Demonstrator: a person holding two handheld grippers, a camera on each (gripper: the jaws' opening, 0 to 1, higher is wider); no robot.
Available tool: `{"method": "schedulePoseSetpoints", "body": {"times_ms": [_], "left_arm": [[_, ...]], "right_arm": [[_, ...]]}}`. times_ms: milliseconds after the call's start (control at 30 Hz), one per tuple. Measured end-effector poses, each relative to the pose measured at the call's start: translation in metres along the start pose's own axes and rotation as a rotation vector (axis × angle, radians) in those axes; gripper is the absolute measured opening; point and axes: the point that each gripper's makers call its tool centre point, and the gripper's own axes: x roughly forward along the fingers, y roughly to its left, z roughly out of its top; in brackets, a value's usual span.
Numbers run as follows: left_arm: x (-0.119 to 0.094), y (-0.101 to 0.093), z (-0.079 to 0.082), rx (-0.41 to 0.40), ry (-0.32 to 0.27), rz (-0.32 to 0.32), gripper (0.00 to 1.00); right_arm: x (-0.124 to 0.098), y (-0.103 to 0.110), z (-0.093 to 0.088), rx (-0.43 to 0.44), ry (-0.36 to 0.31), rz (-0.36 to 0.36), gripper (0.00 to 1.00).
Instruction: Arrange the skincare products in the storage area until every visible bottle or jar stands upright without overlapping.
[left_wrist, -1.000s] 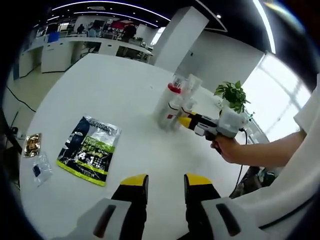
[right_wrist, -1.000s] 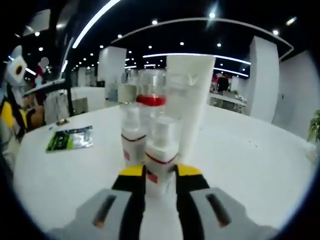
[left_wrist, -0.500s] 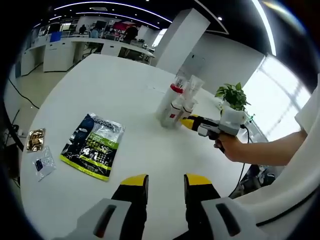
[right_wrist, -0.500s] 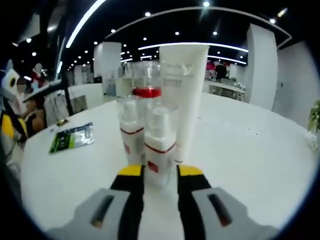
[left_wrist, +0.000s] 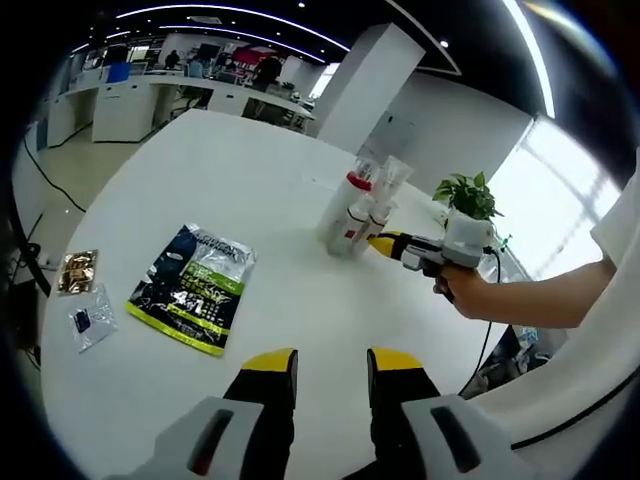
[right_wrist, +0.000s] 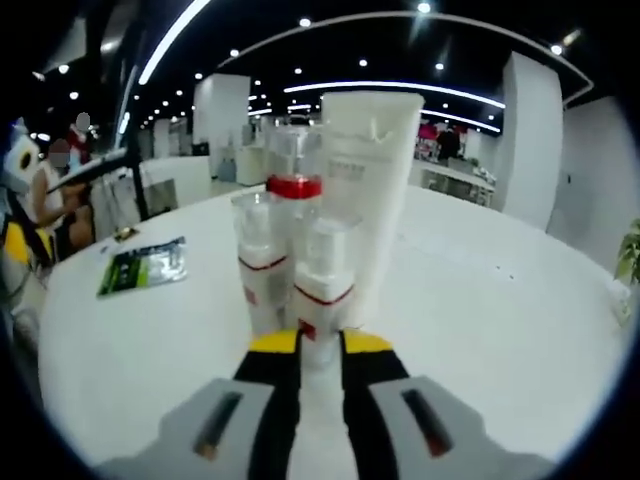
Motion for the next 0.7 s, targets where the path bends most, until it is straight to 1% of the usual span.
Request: {"method": "schedulePoseSetpoints", "body": {"times_ms": [200,367,433,500,533,567,600,667,700], "left_arm": [[0.0,-0.001,-0.002,-0.006,-0.002,0.001,0.28],[0.0,-0.003,-0.001,-0.003,-0.001,-0.002,0.28],[0.0,-0.002,-0.002,-0.002,-0.001,-0.002,0.28],[0.002,0.002,-0.001,-0.003,0.0,0.003,0.29],[0.003,0.008,-0.001,-0.011,0.001,0.016,0.29],[0.003,0.01,0.0,-0.014,0.0,0.02,0.29],[0.005,0.015,0.002,-0.022,-0.001,0.026,0.3],[0.008,0.027,0.005,-0.014,0.012,0.056,0.31],[0.008,0.03,0.006,-0.009,0.016,0.063,0.32]], "right_arm": [[0.0,0.0,-0.002,-0.024,0.02,0.006,0.11],[0.0,-0.001,0.0,-0.006,0.02,0.005,0.12],[-0.001,0.0,-0.001,0.004,0.026,0.008,0.14],[-0.004,0.001,-0.003,0.016,0.035,0.006,0.16],[-0.008,0.003,-0.005,0.034,0.04,0.002,0.17],[-0.013,0.006,-0.008,0.072,0.049,0.0,0.18],[-0.015,0.007,-0.009,0.081,0.051,0.001,0.19],[-0.029,0.016,-0.012,0.081,0.055,0.007,0.21],[-0.034,0.019,-0.013,0.092,0.057,0.006,0.21]]}}
